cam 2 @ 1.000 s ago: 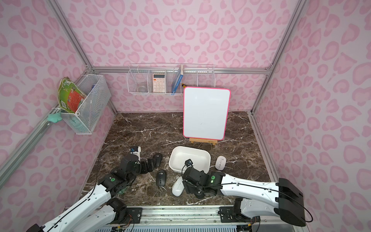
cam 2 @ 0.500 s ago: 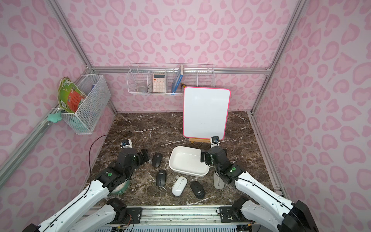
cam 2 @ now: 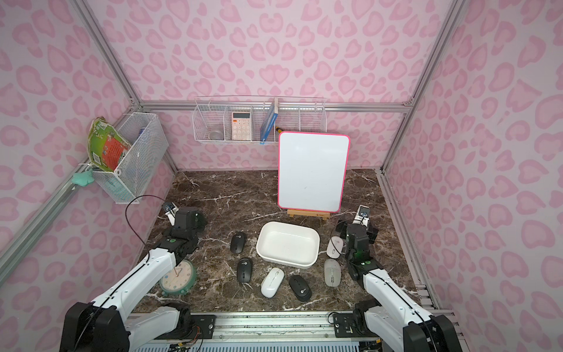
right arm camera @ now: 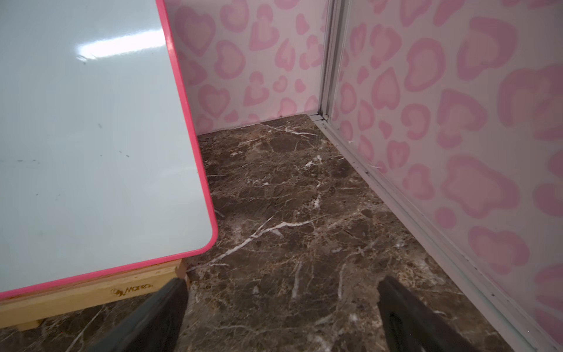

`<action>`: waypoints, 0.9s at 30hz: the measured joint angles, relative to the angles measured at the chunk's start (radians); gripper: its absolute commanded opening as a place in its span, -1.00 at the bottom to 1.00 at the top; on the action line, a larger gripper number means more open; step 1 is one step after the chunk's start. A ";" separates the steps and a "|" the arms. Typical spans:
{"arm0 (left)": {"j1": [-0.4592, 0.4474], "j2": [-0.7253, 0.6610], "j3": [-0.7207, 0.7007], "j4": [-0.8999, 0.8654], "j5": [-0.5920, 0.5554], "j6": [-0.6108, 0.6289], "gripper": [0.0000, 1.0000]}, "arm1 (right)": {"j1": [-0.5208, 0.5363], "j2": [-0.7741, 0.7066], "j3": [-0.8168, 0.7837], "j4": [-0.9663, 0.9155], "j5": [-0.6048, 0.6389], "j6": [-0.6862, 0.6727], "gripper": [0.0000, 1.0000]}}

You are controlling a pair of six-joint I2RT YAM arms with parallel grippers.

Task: Take out the mouse from the storage box
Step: Reset both arms

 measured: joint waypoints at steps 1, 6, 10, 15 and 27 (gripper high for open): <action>0.025 0.009 -0.003 0.009 0.005 0.010 0.98 | -0.016 0.002 -0.006 0.023 0.005 -0.010 1.00; 0.081 0.078 -0.045 0.125 -0.003 0.076 0.98 | -0.081 0.027 -0.018 0.086 0.015 -0.049 1.00; 0.088 0.140 -0.119 0.288 0.002 0.194 0.99 | -0.100 0.069 -0.025 0.124 0.024 -0.072 1.00; 0.097 0.232 -0.204 0.520 0.056 0.350 0.98 | -0.104 0.174 -0.026 0.182 0.059 -0.101 1.00; 0.193 0.398 -0.230 0.840 0.350 0.431 0.99 | -0.209 0.381 -0.113 0.526 0.022 -0.153 1.00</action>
